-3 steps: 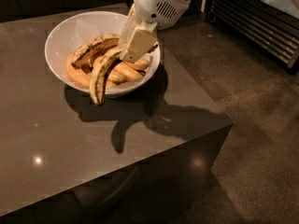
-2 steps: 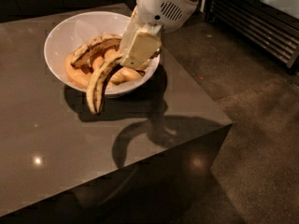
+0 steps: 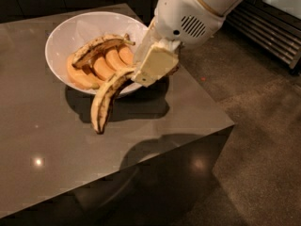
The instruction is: Pick banana from white bowl
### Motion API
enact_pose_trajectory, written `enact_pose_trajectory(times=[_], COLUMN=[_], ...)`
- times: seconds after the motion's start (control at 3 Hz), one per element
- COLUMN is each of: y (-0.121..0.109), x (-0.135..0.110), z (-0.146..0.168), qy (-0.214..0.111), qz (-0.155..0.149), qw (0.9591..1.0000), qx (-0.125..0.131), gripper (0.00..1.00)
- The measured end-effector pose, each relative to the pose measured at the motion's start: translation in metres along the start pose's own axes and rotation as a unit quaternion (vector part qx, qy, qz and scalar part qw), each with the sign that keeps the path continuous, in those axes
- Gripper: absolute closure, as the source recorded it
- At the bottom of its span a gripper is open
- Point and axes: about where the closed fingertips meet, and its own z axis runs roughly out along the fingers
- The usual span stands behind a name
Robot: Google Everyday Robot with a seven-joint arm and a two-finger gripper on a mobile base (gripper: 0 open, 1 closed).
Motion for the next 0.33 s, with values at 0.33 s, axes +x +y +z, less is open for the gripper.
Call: enact_pose_trajectory(times=[0.33], y=[0.0006], x=[0.0012], z=[0.0002], qy=[0.001], qz=[0.001], qw=[1.0000], qx=[0.000], gripper=[1.00])
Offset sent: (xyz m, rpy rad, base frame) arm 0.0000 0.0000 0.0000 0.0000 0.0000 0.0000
